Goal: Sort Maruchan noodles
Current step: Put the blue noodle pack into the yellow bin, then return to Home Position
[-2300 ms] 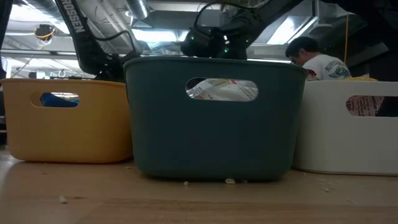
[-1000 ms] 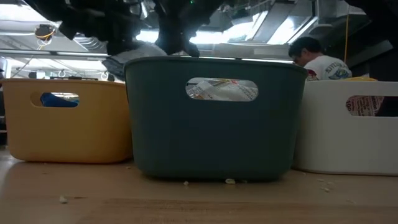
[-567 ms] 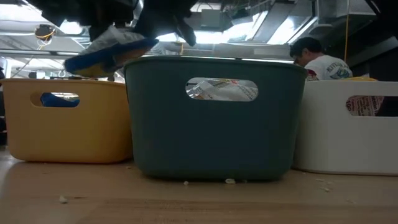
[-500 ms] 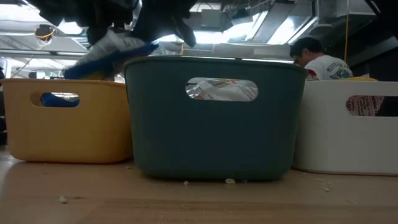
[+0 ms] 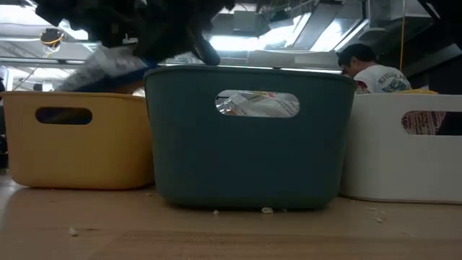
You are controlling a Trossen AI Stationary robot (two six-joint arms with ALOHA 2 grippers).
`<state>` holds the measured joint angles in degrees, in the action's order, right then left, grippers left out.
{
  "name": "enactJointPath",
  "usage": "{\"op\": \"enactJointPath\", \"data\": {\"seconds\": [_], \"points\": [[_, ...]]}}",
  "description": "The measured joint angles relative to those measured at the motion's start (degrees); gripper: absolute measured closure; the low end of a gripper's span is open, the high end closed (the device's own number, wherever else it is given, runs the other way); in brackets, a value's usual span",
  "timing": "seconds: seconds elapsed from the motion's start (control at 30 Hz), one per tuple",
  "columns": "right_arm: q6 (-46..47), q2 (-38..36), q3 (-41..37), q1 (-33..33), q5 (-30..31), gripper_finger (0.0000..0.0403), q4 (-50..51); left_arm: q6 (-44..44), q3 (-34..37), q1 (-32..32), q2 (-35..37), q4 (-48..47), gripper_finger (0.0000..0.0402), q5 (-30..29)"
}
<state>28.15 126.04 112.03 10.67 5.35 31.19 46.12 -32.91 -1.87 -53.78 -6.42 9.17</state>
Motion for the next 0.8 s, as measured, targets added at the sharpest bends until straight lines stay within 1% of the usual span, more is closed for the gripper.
{"op": "enactJointPath", "data": {"seconds": [0.13,0.3,0.4,0.47,0.53,0.63,0.8], "points": [[-2.3,-0.1,0.0,0.0,-0.2,0.0357,2.6,-0.2,0.0,0.0,0.0,-0.2,0.0246,0.7],[-3.0,-0.1,0.0,0.0,-0.3,0.0288,8.0,-0.3,0.0,0.2,0.0,-0.3,0.0246,0.9],[-3.5,-0.1,0.0,-0.4,0.1,0.0251,11.4,-0.4,0.0,1.2,0.1,-0.5,0.0246,2.7],[-4.0,-0.4,-0.1,-0.6,0.0,0.0233,13.4,-1.0,0.0,2.1,0.6,-0.5,0.0246,4.0],[-4.4,-1.2,-0.1,-1.0,0.4,0.0221,15.2,-1.6,0.0,3.3,1.5,-0.7,0.0246,5.0],[-4.7,-3.3,-0.1,-1.4,1.4,0.0214,18.0,-1.7,0.0,5.5,3.6,-0.6,0.0246,5.7],[-11.1,-8.5,-0.2,-1.3,3.2,0.0213,20.7,-1.8,0.1,10.1,9.6,-1.0,0.0246,8.7]]}}
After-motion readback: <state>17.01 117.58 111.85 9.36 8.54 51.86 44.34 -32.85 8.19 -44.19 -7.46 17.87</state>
